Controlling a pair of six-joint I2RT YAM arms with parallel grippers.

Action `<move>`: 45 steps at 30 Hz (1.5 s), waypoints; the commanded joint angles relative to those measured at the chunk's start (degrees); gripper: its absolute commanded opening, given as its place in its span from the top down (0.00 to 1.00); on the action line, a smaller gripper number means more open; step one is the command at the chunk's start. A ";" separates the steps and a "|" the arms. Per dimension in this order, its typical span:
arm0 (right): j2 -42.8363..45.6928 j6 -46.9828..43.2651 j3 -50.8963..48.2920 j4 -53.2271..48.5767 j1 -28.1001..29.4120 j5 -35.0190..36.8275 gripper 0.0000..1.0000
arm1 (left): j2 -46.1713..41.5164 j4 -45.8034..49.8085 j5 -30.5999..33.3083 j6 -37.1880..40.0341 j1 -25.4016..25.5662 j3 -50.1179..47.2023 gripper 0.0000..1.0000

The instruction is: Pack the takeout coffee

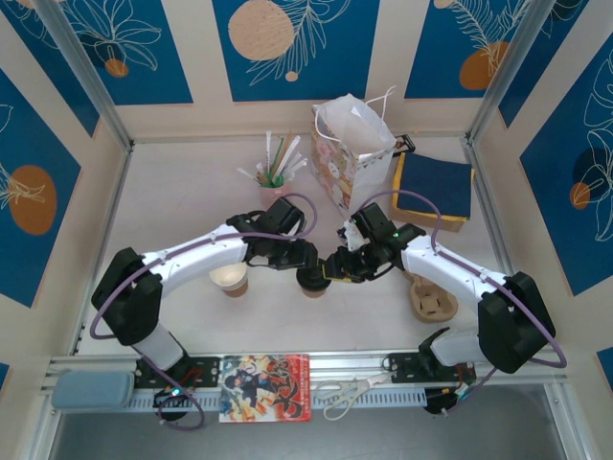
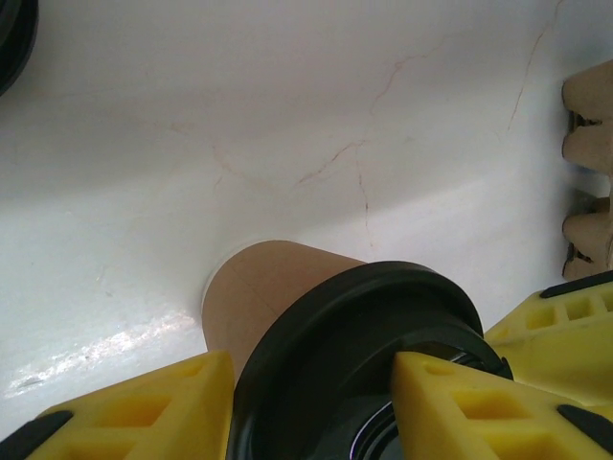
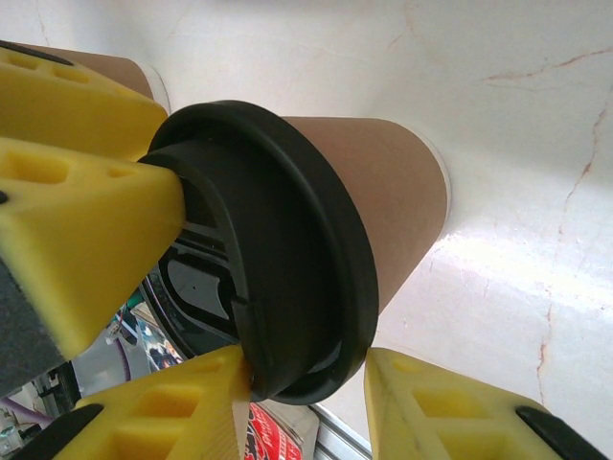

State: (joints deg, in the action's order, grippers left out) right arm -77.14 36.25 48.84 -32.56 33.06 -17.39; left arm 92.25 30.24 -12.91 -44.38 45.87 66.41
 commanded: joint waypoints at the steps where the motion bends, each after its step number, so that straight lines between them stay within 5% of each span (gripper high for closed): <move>1: -1.81 -0.48 -1.47 -4.62 0.91 3.15 0.64 | 1.51 -0.04 -0.21 1.31 -0.38 0.77 0.54; 15: -2.57 -0.19 -1.38 -4.53 1.24 3.92 0.64 | 0.66 2.44 2.24 1.23 -0.36 -5.66 0.58; 25: -1.28 -0.38 1.76 -6.00 1.24 4.19 0.60 | -1.18 4.12 0.97 1.74 -0.37 -1.11 0.56; 38: 2.21 -0.83 8.54 -8.86 0.74 4.37 0.47 | -3.67 6.91 1.02 2.10 -0.33 5.23 0.44; 45: 6.88 -2.45 12.13 -11.65 -0.80 11.49 0.36 | -6.57 10.41 4.05 3.75 -0.38 10.32 0.29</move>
State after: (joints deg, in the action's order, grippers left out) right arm -73.01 35.22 58.52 -41.71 33.19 -9.67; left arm 88.55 37.65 -11.27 -42.09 45.76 73.19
